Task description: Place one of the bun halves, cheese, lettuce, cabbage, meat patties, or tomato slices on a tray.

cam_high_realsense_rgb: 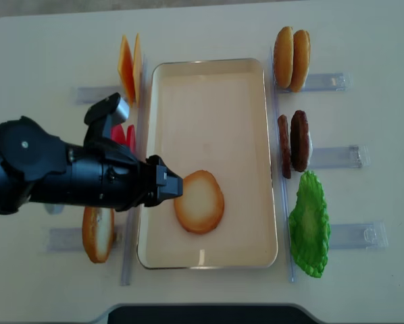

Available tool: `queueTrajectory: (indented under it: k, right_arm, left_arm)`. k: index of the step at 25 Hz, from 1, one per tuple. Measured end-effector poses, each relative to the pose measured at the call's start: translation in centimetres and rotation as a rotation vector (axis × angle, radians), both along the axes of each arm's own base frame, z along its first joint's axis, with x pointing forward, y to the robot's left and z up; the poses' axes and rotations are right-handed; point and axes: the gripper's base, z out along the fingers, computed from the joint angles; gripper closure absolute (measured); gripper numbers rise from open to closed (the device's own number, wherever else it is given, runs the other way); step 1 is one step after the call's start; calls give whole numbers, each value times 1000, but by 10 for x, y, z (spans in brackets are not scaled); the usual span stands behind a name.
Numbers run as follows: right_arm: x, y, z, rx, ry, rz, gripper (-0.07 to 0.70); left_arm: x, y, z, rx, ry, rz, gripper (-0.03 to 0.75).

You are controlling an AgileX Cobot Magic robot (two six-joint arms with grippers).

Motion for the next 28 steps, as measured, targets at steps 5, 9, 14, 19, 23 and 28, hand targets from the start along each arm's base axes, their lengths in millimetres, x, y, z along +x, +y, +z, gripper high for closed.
queueTrajectory:
  k: [5,9,14,19,23,28]
  right_arm:
    - [0,0,0,0,0,0,86]
    - [0,0,0,-1,0,0,86]
    - [0,0,0,0,0,0,86]
    - [0,0,0,0,0,0,86]
    - [0,0,0,0,0,0,86]
    - [0,0,0,-1,0,-1,86]
  left_arm:
    - [-13,10,26,77,1,-34,213]
    - [-19,23,56,238,53,-61,213]
    - [-24,39,96,409,79,-46,246]
    - [-21,49,108,514,55,-12,256]
    - [-21,50,109,522,53,-8,255]
    - [-18,57,109,554,49,21,255]
